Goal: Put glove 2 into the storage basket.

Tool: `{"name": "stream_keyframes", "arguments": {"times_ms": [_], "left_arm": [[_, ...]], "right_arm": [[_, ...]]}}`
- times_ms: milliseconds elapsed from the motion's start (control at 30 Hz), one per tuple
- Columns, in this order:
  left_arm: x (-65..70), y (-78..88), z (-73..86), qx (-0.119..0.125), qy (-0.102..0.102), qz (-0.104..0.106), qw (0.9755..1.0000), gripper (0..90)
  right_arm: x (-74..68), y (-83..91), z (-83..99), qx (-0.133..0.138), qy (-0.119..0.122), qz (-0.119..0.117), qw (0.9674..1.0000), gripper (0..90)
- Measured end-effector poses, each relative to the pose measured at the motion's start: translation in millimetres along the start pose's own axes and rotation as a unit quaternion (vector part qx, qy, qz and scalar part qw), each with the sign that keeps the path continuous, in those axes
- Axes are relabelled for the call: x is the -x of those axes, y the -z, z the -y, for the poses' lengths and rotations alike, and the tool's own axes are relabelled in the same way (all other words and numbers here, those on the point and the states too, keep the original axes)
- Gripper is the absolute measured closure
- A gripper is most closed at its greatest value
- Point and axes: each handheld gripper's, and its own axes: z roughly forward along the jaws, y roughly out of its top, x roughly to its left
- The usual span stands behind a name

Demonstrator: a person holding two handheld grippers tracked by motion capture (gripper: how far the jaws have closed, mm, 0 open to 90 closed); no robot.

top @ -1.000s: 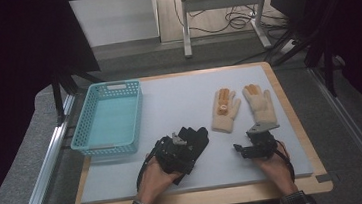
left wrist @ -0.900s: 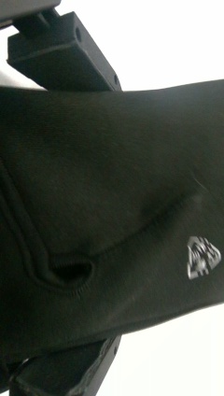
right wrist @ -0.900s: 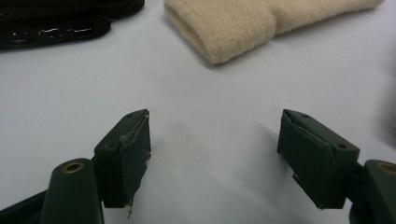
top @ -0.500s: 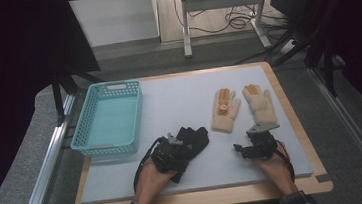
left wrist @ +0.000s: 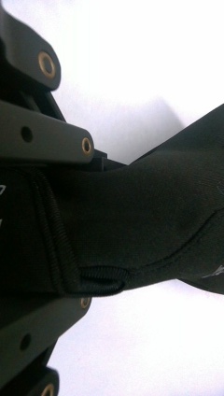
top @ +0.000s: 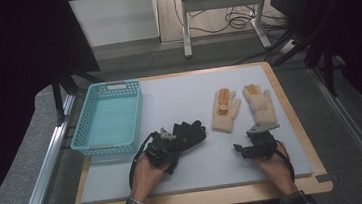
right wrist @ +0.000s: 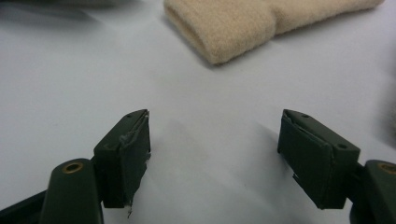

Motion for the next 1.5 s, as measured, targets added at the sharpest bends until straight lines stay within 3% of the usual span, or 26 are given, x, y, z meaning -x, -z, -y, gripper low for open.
{"name": "stream_keyframes", "arguments": {"times_ms": [433, 733, 900, 1000, 1033, 1067, 1100, 1133, 1267, 1367, 1467, 1500], "left_arm": [[-19.2, 22.3, -31.9, 0.018, 0.012, -0.021, 0.9996, 64.3], [-44.6, 52.1, -61.6, 0.030, 0.028, -0.039, 0.9984, 64.3], [-60.0, 63.9, -68.6, 0.033, 0.036, -0.057, 0.9972, 64.0], [-79.1, 75.0, -69.7, 0.034, 0.053, -0.076, 0.9951, 63.8], [-79.1, 75.0, -69.7, 0.034, 0.053, -0.076, 0.9951, 63.8], [-89.3, 79.2, -68.4, 0.034, 0.065, -0.085, 0.9937, 63.8], [-89.3, 79.2, -68.4, 0.034, 0.065, -0.085, 0.9937, 63.8], [-99.7, 82.4, -66.4, 0.032, 0.076, -0.095, 0.9921, 63.8], [-120.3, 87.2, -61.3, 0.024, 0.094, -0.116, 0.9885, 63.7], [-130.0, 89.1, -57.9, 0.020, 0.103, -0.126, 0.9865, 63.7], [-148.6, 91.9, -49.9, 0.014, 0.124, -0.140, 0.9822, 63.6], [-148.6, 91.9, -49.9, 0.014, 0.124, -0.140, 0.9822, 63.6]], "right_arm": [[0.1, 0.0, 0.1, 0.000, 0.001, 0.000, 1.0000, 25.0], [0.1, 0.1, 0.0, 0.000, 0.000, 0.000, 1.0000, 25.0], [0.0, 0.1, 0.0, 0.000, 0.000, 0.000, 1.0000, 25.0], [0.0, 0.0, 0.0, 0.000, 0.000, 0.000, 1.0000, 25.0], [0.0, 0.0, 0.0, 0.000, 0.000, 0.000, 1.0000, 25.0], [0.1, 0.1, 0.0, 0.000, 0.000, -0.001, 1.0000, 25.0], [0.1, 0.1, 0.0, 0.000, 0.000, -0.001, 1.0000, 25.0], [0.1, 0.1, 0.0, 0.000, 0.000, 0.000, 1.0000, 25.0], [0.1, 0.1, 0.0, 0.000, 0.000, 0.000, 1.0000, 25.0], [0.1, 0.1, 0.1, 0.000, 0.000, 0.000, 1.0000, 25.0], [0.1, 0.1, 0.0, 0.000, 0.000, 0.000, 1.0000, 25.0], [0.1, 0.1, 0.0, 0.000, 0.000, 0.000, 1.0000, 25.0]]}}
